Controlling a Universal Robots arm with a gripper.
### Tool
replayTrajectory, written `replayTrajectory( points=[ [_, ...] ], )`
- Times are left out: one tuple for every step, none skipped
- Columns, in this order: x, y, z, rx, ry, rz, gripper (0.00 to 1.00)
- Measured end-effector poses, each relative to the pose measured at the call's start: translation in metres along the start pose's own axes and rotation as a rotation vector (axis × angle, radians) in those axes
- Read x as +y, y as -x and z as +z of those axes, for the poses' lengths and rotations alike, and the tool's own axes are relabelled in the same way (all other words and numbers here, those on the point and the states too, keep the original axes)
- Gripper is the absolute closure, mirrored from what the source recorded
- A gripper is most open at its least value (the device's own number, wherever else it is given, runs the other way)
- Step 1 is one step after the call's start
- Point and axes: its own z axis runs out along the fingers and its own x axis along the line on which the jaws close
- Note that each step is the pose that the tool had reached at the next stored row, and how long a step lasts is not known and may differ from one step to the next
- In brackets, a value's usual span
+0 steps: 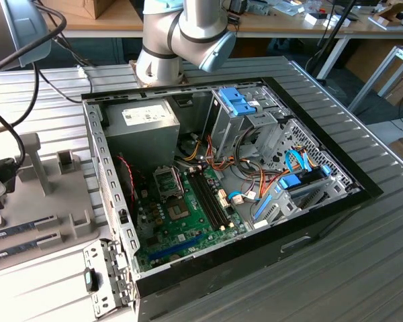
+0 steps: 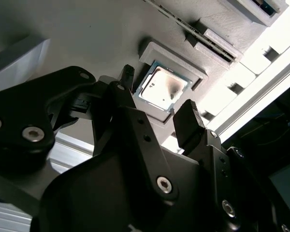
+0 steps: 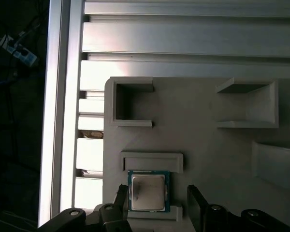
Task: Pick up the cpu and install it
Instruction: 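Pick up the cpu and move it towards the insertion slot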
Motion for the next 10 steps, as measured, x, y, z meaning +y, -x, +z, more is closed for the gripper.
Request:
replayTrajectory(
  points=[
    [-0.0001, 0.0001, 0.0006, 0.0001, 0.0, -0.001, 0.4],
    [-0.0001, 0.0001, 0.0011, 0.0001, 0.0, -0.001, 0.4],
    [-0.0001, 0.0001, 0.0014, 0.0001, -0.0001, -0.002, 0.4],
    [-0.0001, 0.0001, 0.0018, 0.0001, -0.0001, -0.002, 0.4],
    [-0.0002, 0.0001, 0.0023, 0.0001, -0.0001, -0.003, 0.4],
    [-0.0002, 0.0001, 0.0027, 0.0001, -0.0002, -0.003, 0.4],
    [-0.0002, 0.0002, 0.003, 0.0002, -0.0002, -0.004, 0.4],
    [-0.0002, 0.0002, 0.0033, 0.0002, -0.0002, -0.004, 0.4],
    [-0.0002, 0.0002, 0.0037, 0.0002, -0.0002, -0.005, 0.4],
    [-0.0002, 0.0002, 0.004, 0.0003, -0.0003, -0.006, 0.4]
  ],
)
